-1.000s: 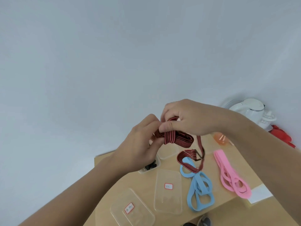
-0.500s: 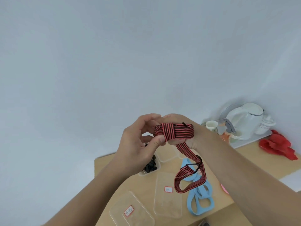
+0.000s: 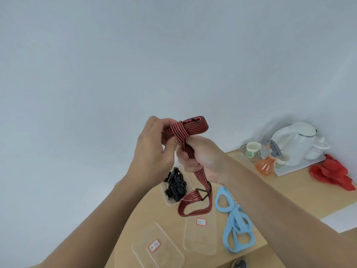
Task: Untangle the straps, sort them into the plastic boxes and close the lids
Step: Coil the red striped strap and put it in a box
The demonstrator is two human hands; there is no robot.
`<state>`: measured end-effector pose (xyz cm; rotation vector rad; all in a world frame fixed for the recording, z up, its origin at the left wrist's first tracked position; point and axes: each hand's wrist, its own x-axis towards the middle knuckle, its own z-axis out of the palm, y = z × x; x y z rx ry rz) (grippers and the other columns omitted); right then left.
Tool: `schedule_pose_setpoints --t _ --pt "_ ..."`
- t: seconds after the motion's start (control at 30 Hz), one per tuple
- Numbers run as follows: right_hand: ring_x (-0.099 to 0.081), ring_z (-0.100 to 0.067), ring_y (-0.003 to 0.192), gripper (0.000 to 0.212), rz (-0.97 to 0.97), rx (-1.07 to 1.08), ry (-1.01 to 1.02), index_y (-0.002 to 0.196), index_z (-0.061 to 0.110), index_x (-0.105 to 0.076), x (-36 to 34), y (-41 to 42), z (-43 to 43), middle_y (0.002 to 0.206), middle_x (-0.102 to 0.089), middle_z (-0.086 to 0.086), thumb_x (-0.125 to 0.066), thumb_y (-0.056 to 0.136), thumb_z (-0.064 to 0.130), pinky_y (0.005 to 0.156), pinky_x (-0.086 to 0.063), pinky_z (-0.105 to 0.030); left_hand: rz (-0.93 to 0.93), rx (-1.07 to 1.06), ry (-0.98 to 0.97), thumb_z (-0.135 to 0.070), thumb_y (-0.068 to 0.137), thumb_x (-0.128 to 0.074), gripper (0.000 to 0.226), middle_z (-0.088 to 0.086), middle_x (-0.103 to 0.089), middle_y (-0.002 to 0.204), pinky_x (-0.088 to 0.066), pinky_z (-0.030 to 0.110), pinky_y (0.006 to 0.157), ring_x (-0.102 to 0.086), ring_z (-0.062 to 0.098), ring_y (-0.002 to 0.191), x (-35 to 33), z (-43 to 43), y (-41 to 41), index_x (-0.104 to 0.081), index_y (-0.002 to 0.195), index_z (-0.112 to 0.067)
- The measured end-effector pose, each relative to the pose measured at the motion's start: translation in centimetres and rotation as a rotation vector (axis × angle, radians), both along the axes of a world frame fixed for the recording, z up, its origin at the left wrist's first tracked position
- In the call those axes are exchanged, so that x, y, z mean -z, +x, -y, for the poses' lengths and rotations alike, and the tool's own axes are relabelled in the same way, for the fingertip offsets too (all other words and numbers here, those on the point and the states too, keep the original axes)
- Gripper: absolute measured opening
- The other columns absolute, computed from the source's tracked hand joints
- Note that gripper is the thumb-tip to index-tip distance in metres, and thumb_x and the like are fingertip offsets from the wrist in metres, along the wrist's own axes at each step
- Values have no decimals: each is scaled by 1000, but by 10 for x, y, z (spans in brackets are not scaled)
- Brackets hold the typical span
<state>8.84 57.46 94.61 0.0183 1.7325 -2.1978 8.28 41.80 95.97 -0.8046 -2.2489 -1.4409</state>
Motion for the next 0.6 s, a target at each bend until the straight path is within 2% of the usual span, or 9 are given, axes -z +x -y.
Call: schedule_pose_setpoints --t 0.07,0.13,0.23,0.4,0.5,0.53,0.6 --pt "-36 -14 44 46 -88 2 45 72 11 -49 6 9 5 55 -46 -1 -37 109 36 42 -29 -22 -13 -61 -15 -3 96 -59 25 -3 -52 113 -51 18 76 -63 7 83 0 5 -7 -58 113 -21" --pt "-53 -20 52 39 -93 -40 65 82 8 -53 18 13 2 59 -52 -3 -42 107 36 55 -45 -27 -21 -101 -51 -1 97 -59 24 -1 -57 119 -51 20 76 -63 8 84 -1 10 -12 -58 117 -15" --pt "-70 -29 74 25 -36 -136 93 92 5 -57 34 16 -6 71 -65 -9 -47 106 24 75 -55 -34 19 -124 -77 -2 98 -58 25 -4 -69 100 -50 27 73 -63 15 82 -2 15 -18 -58 115 -19" --pt "-72 -25 80 24 -1 -138 236 93 4 -61 62 16 -10 83 -72 -10 -52 105 22 76 -57 -32 -8 -168 -76 -1 97 -58 26 -12 -67 97 -48 19 73 -62 11 84 -7 16 -24 -58 115 -20" --pt "-67 -13 83 23 -34 -104 431 96 10 -70 74 14 -12 87 -71 0 -58 103 29 82 -55 -34 -20 -186 -87 -2 97 -58 25 -9 -67 99 -48 17 74 -62 9 86 -12 17 -32 -59 118 -16" --pt "-65 -13 83 20 -65 -97 520 101 14 -72 78 12 -14 87 -70 2 -59 102 30 85 -55 -35 -29 -188 -92 -2 97 -58 25 -8 -67 99 -49 19 74 -62 10 85 -15 18 -34 -59 118 -15" --pt "-68 -23 88 14 -117 -85 630 108 20 -72 79 8 -20 92 -72 -3 -60 101 24 89 -57 -37 -48 -190 -98 -2 97 -58 24 -6 -68 100 -49 24 75 -62 12 85 -19 19 -36 -59 117 -15"
